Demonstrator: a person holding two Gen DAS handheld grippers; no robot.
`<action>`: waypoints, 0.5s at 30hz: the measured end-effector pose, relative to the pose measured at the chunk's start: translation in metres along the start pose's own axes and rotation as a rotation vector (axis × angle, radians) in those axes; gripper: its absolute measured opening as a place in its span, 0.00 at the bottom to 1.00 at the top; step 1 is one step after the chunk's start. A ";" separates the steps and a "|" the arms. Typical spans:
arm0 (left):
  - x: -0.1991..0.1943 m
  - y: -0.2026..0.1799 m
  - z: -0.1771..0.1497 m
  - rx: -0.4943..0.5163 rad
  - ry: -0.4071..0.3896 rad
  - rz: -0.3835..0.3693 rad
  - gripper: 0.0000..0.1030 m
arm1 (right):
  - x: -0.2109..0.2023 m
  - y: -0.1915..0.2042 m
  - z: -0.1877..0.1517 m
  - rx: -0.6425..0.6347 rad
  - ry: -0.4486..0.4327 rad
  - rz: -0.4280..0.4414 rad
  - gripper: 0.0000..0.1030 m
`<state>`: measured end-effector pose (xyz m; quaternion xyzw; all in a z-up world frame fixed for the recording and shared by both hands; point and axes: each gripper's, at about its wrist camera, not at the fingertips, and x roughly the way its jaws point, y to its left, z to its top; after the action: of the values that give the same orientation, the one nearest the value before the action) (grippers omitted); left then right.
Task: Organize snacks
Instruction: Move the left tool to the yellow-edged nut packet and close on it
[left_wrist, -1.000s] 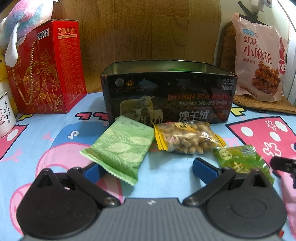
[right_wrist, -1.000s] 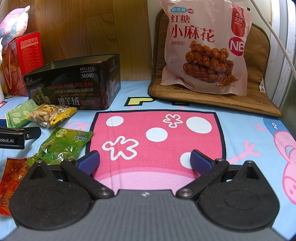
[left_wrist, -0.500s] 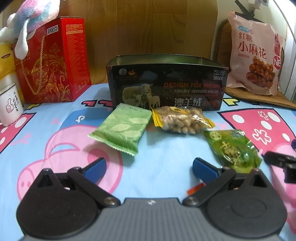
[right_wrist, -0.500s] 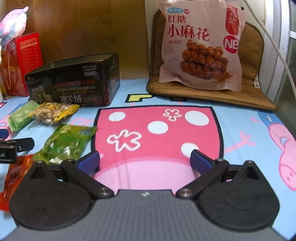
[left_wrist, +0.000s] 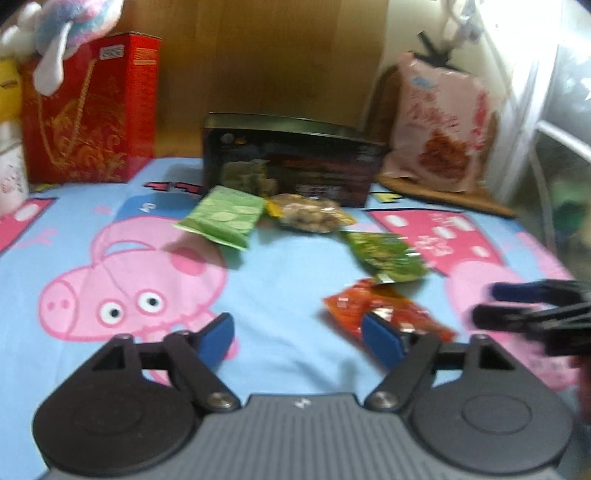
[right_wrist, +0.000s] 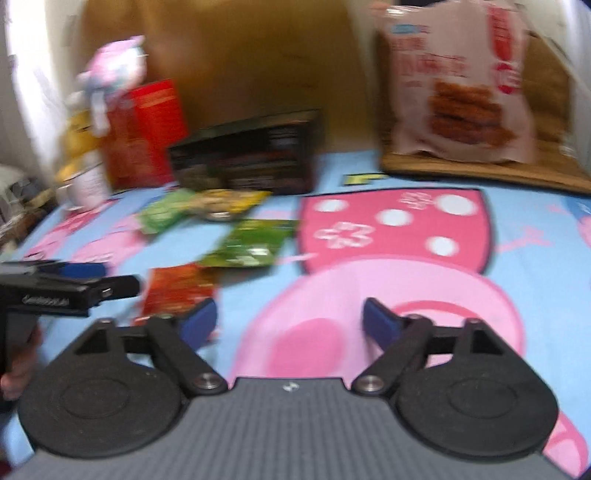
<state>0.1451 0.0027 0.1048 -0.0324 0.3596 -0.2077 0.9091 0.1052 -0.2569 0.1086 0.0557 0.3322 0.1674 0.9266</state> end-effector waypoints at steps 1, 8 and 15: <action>-0.003 0.001 0.002 -0.024 0.016 -0.049 0.65 | 0.002 0.006 0.003 -0.019 0.024 0.024 0.62; 0.024 0.006 0.006 -0.190 0.155 -0.328 0.45 | 0.024 0.048 -0.001 -0.223 0.114 0.132 0.51; 0.027 0.008 0.013 -0.195 0.113 -0.277 0.17 | 0.038 0.074 0.007 -0.302 0.064 0.134 0.37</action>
<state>0.1741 -0.0022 0.0959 -0.1577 0.4205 -0.2966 0.8428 0.1169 -0.1739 0.1074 -0.0673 0.3283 0.2784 0.9001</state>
